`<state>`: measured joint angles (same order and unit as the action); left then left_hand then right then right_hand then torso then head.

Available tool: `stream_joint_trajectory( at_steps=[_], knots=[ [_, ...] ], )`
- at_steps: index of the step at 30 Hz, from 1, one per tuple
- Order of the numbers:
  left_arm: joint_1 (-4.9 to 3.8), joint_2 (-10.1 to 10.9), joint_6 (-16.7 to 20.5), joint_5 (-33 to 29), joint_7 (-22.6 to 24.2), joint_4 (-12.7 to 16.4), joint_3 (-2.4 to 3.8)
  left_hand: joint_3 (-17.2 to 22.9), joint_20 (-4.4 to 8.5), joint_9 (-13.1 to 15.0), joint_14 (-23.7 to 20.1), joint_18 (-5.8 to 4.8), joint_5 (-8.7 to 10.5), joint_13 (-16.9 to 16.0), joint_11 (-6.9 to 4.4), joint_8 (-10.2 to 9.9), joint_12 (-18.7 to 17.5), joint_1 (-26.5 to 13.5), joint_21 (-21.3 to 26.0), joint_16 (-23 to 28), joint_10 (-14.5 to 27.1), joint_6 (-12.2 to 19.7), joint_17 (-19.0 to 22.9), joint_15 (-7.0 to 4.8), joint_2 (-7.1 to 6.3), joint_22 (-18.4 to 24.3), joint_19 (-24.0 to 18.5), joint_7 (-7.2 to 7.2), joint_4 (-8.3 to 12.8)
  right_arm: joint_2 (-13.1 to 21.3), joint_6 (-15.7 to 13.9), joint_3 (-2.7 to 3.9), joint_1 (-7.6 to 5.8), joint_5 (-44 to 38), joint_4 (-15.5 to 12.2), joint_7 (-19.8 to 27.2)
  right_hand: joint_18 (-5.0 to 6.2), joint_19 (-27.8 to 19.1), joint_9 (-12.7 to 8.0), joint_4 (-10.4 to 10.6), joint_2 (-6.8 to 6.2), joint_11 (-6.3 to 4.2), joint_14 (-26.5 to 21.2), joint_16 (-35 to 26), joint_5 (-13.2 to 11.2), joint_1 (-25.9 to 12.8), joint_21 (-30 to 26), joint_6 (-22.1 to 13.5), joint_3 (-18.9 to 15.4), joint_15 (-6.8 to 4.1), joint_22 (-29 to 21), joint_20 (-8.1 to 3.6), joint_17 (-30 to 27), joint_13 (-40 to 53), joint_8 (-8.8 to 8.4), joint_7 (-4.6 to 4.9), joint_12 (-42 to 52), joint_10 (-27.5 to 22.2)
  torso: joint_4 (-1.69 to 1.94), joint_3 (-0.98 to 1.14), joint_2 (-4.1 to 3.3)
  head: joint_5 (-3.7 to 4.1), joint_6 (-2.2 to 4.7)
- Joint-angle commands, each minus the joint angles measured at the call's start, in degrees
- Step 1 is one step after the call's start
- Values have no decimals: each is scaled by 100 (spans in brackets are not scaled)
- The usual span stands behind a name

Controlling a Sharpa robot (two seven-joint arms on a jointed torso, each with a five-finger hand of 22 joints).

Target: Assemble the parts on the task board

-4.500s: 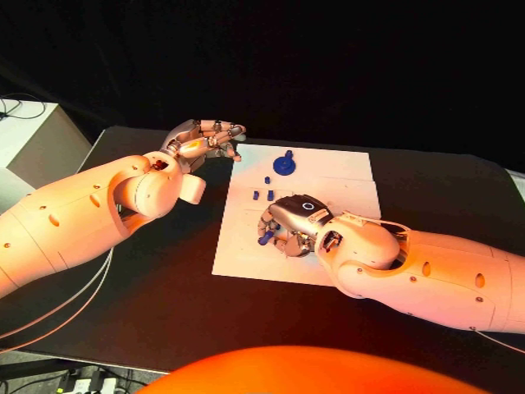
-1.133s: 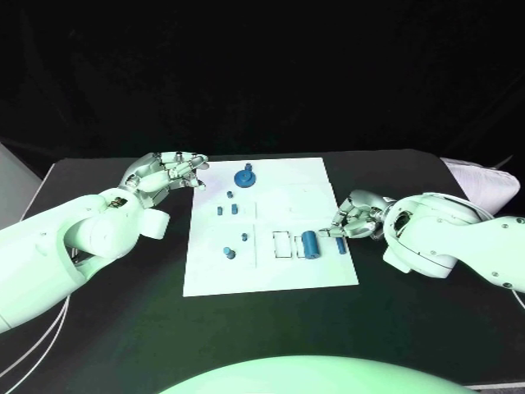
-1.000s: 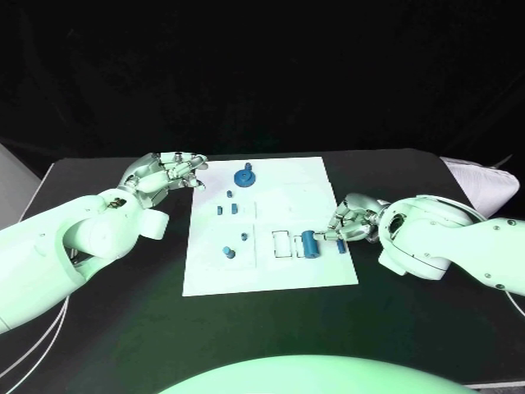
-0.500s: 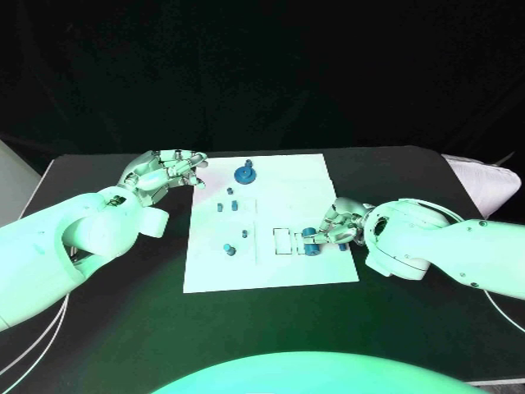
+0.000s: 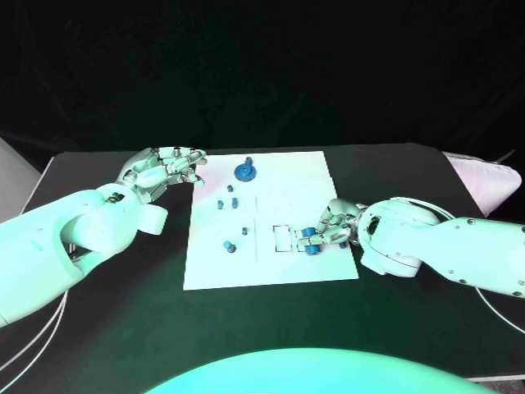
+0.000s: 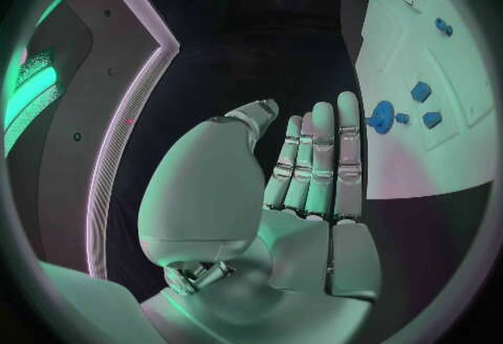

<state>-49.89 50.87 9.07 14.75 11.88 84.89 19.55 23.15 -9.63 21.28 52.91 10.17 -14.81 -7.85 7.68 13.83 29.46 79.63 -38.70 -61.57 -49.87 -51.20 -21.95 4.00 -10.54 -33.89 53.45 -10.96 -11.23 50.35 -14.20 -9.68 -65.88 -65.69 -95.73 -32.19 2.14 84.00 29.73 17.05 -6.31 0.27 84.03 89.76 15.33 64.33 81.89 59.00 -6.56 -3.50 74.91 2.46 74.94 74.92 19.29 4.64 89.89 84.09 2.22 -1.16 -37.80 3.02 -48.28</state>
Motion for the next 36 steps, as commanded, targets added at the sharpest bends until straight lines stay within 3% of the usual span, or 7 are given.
stream_joint_trajectory(
  at_steps=[1,5,10,17,25,34,36],
  knots=[
    [0,3,-9,-37,23,25,3,-13,2,3,46,27,36,5,15,11,23,33,33,27,25,-7,9,11,0,7,38,3,-25,-29,176,-8,35,-226,12,-40,-64,449,18,-26,69,-4,597,24,186,246,11,-23,63,-1,1268,-6,1506,1508,40,-14,11,591,4,2,0,-8,-7],
    [0,12,-3,-37,21,27,3,-18,1,2,47,27,35,6,16,10,25,29,37,26,25,-4,9,12,3,10,41,1,-37,-23,48,-9,48,-282,-4,-34,-68,453,38,-44,147,-15,597,24,913,719,32,-60,230,-13,1282,-18,1506,1508,43,-23,11,591,2,-3,4,-10,-13],
    [0,20,1,-37,14,27,3,-18,1,2,47,27,35,6,16,10,25,29,37,26,25,-4,9,12,3,10,41,1,-37,66,-202,-8,52,-220,-114,-14,-76,462,28,-32,195,-38,597,24,1359,843,73,-11,397,-30,1300,-30,1506,1508,45,-48,11,591,-2,3,-1,-23,-13],
    [0,24,4,-38,0,19,3,-25,0,1,48,27,33,8,16,12,28,24,45,27,27,-6,10,13,15,16,46,1,-60,246,-392,17,-80,82,-372,5,-79,466,29,-22,223,-48,597,24,1314,645,87,53,415,-38,1307,-38,1506,1508,67,-61,11,591,-5,4,3,-41,-4],
    [0,6,-1,-40,-31,7,3,-30,0,1,48,27,33,9,17,13,29,19,50,27,29,-7,10,14,22,19,48,2,-73,239,-313,32,-322,417,-577,8,-82,469,33,-20,244,-58,597,24,1297,542,102,87,423,-46,1313,-44,1506,1508,85,-73,11,591,4,-3,8,-55,16],
    [-1,-4,-2,-43,-41,22,2,-35,-1,1,47,26,34,11,17,14,28,16,54,28,34,-9,11,15,22,22,49,2,-83,-166,-93,18,-358,550,-326,-8,-79,465,36,-23,229,-61,597,24,1201,445,86,85,417,-50,1311,-48,1506,1508,90,-75,11,591,7,-16,2,-74,10],
    [-1,-4,-4,-43,-43,27,2,-35,-1,1,47,26,34,11,17,14,28,16,54,28,34,-9,11,15,22,22,49,2,-83,-256,-44,11,-354,539,-254,-16,-79,465,37,-22,227,-61,597,24,1179,422,85,82,414,-50,1312,-49,1506,1508,91,-74,11,591,6,-11,-3,-82,4]
  ],
)
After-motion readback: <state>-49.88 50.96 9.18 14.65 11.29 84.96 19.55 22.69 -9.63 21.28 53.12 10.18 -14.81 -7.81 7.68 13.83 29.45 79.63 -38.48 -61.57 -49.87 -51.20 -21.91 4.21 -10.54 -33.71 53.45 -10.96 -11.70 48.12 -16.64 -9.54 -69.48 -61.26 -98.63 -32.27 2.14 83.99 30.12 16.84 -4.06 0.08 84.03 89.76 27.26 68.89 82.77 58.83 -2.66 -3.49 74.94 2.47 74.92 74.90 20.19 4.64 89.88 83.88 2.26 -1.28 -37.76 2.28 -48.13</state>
